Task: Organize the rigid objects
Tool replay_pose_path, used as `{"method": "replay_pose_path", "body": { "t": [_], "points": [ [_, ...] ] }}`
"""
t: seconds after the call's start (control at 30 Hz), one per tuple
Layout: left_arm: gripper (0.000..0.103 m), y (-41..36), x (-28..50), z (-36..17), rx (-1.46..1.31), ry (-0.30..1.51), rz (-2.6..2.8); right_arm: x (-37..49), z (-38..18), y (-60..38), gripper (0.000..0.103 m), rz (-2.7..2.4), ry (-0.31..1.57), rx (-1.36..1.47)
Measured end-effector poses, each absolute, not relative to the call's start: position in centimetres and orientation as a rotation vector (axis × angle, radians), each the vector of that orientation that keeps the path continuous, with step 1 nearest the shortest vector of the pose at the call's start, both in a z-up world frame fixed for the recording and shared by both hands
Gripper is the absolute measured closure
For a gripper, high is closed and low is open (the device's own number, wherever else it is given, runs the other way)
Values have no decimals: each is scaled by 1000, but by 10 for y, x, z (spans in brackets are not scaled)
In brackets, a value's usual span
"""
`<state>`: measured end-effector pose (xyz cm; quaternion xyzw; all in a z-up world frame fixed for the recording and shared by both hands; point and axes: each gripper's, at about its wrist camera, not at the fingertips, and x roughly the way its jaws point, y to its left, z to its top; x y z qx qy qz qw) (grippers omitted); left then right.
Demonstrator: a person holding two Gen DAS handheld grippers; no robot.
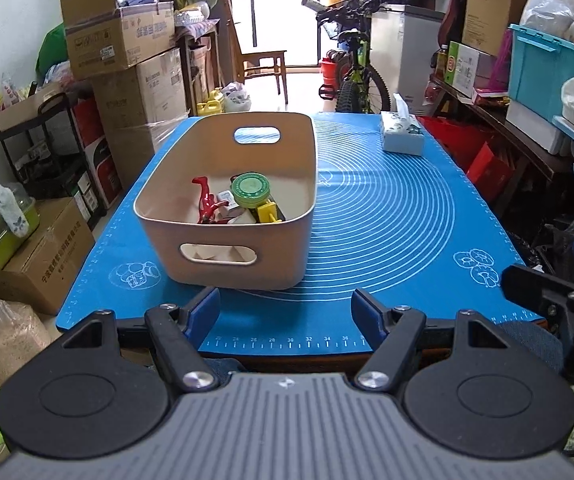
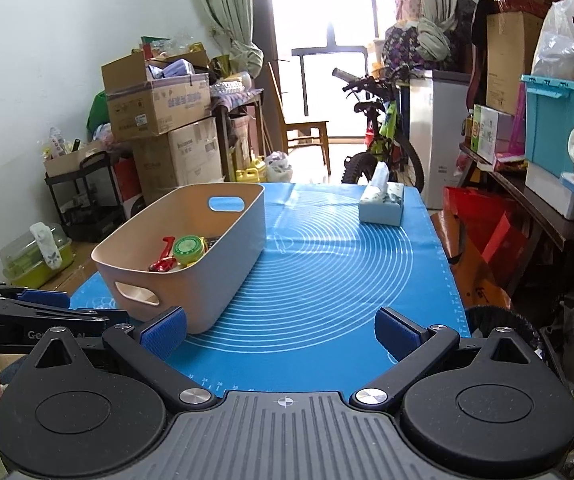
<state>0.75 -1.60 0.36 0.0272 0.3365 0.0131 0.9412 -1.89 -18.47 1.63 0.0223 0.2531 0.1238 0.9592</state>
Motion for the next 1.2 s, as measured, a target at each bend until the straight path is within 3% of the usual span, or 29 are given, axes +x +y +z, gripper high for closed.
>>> {"method": "replay_pose_path", "body": {
  "t": [1.2],
  "points": [
    [30,-15,8,-7,62,696,17,-23,7,-183,4,249,487,29]
  ]
}}
